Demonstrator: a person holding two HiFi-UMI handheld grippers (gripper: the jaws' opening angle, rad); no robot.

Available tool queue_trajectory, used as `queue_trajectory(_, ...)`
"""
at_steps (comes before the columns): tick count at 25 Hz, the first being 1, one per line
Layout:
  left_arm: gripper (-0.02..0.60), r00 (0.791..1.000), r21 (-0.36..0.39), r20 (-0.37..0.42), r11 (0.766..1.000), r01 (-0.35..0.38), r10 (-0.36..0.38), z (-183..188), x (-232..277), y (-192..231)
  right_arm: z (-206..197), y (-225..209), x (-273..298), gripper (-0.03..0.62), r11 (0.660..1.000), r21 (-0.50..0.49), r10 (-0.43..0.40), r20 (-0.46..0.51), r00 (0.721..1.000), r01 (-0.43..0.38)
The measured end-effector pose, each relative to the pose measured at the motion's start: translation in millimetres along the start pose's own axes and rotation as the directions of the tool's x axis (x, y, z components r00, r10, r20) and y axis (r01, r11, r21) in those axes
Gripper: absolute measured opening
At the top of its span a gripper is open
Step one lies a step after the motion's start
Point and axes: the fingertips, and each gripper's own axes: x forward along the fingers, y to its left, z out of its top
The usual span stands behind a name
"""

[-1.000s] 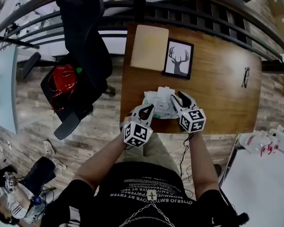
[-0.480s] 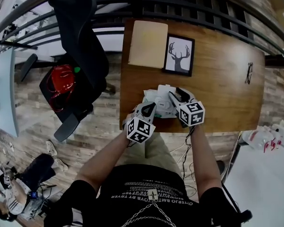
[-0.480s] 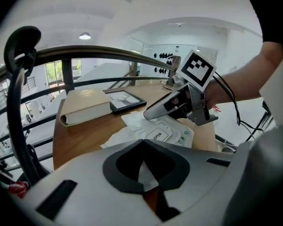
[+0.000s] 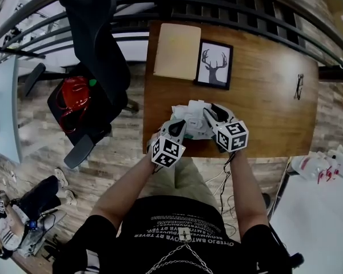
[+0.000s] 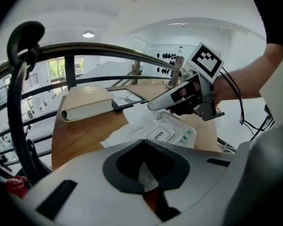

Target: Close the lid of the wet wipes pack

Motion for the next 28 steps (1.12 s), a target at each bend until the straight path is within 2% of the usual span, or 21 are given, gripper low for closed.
queue_trajectory(4, 0.028, 1.000, -0.007, 0.003, 1.000, -0.003, 0.003, -1, -1, 1, 5, 12, -11, 0.137, 1.000, -0.015, 0.025, 0.025, 0.999, -0.025)
queue_trajectory(12, 0.028, 0.999, -0.054, -0.032, 0.999, -0.009, 0.007, -1, 0, 2, -2, 34, -25, 0.137, 0.997, -0.035, 0.072, 0.017, 0.997, -0.071)
queue_trajectory(16, 0.028, 0.999, -0.082, -0.044, 0.996, -0.032, 0.028, -2, -4, 4, -13, 43, -30, 0.142, 0.995, -0.046, 0.093, 0.005, 0.996, -0.093)
queue_trajectory(25, 0.028, 0.994, -0.141, -0.021, 0.984, -0.105, 0.103, -6, -28, 14, -36, 53, -39, 0.154, 0.989, -0.085, 0.116, -0.016, 0.993, -0.117)
queue_trajectory(28, 0.028, 0.992, -0.157, -0.015, 0.979, -0.129, 0.128, -8, -35, 17, -44, 57, -42, 0.172, 0.983, -0.111, 0.146, -0.038, 0.989, -0.149)
